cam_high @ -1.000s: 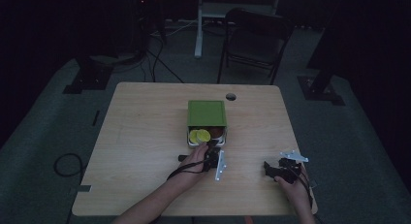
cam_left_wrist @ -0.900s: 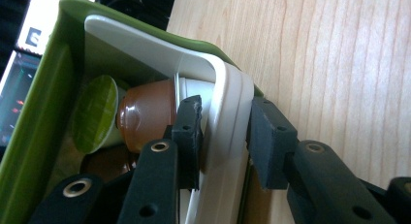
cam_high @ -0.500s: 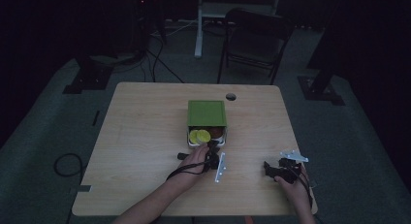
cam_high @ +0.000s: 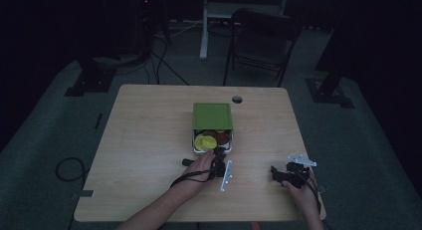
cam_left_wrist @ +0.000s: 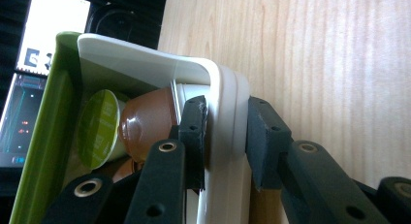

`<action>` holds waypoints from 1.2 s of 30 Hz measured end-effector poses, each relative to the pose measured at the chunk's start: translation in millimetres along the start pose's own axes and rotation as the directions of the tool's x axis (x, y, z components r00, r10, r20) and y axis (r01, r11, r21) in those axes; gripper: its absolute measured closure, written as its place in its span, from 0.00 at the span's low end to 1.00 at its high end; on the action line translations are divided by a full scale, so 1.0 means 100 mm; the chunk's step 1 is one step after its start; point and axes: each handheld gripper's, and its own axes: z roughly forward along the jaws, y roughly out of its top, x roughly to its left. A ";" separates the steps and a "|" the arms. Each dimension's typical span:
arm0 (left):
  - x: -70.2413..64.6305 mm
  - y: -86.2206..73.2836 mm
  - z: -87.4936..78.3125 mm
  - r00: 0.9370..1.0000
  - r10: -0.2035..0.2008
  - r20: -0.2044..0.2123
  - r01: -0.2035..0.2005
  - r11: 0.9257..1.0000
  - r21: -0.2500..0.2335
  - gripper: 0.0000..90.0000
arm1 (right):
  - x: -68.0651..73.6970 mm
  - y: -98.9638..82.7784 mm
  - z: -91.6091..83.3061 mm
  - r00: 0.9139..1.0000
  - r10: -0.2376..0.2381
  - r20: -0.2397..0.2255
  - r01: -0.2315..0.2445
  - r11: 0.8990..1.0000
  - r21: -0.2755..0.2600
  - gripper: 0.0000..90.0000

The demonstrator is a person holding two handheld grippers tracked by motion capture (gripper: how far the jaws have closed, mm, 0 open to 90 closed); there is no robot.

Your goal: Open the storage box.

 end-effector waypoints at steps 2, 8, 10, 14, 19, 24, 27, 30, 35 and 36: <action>-0.02 0.01 -0.03 1.000 0.009 -0.002 -0.009 1.000 0.001 0.79 | 0.00 0.00 0.00 1.000 0.000 0.000 0.000 1.000 0.000 0.14; -0.04 0.03 -0.06 1.000 0.018 0.001 -0.018 1.000 0.001 0.79 | 0.00 0.00 0.00 1.000 0.000 0.000 0.000 1.000 0.000 0.14; -0.05 0.04 -0.09 1.000 0.021 0.007 -0.021 1.000 0.003 0.79 | 0.00 0.00 0.00 1.000 -0.001 0.000 0.001 1.000 0.000 0.14; -0.07 0.06 -0.12 1.000 0.022 0.008 -0.022 1.000 0.001 0.79 | 0.00 0.00 0.00 1.000 -0.001 0.000 0.001 1.000 0.000 0.14; -0.09 0.09 -0.17 0.999 0.034 0.014 -0.034 0.999 0.001 0.80 | 0.00 0.00 0.00 1.000 -0.001 0.000 0.001 1.000 0.000 0.14; -0.12 0.11 -0.23 0.999 0.028 0.016 -0.028 1.000 0.000 0.80 | 0.00 0.00 0.00 1.000 -0.001 0.000 0.001 1.000 0.000 0.14; -0.15 0.13 -0.27 0.999 0.029 0.019 -0.029 1.000 -0.001 0.80 | 0.00 0.00 0.00 1.000 0.000 0.000 0.000 1.000 0.000 0.14; -0.17 0.15 -0.31 0.999 0.030 0.022 -0.030 1.000 -0.004 0.80 | 0.00 0.00 0.00 1.000 0.000 0.000 0.000 1.000 0.000 0.14; -0.22 0.20 -0.38 0.999 0.038 0.029 -0.038 0.999 -0.006 0.80 | 0.00 0.00 0.00 1.000 0.000 0.000 0.000 1.000 0.000 0.14; -0.23 0.21 -0.39 0.999 0.041 0.032 -0.040 0.999 -0.005 0.80 | 0.00 0.00 0.00 1.000 0.000 0.000 0.000 1.000 0.000 0.14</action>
